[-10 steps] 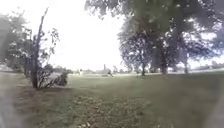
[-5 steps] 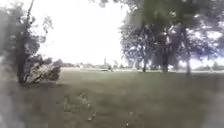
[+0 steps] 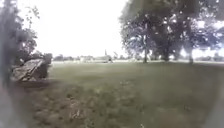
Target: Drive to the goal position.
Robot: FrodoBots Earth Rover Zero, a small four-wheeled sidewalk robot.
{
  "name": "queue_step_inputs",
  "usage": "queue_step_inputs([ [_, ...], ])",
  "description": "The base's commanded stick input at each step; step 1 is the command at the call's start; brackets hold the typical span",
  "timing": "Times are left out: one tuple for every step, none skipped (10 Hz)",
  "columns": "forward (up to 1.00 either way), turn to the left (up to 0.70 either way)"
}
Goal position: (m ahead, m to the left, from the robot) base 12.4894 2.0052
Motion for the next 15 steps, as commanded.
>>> queue_step_inputs([
  [1.0, 0.0],
  [1.0, 0.0],
  [1.0, 0.0],
  [1.0, 0.0],
  [1.0, 0.0],
  [1.0, 0.0],
  [1.0, 0.0],
  [1.0, 0.0],
  [1.0, 0.0],
  [1.0, 0.0],
  [1.0, 0.0],
  [1.0, 0.0],
  [1.0, 0.0],
  [1.0, 0.0],
  [1.0, 0.0],
])
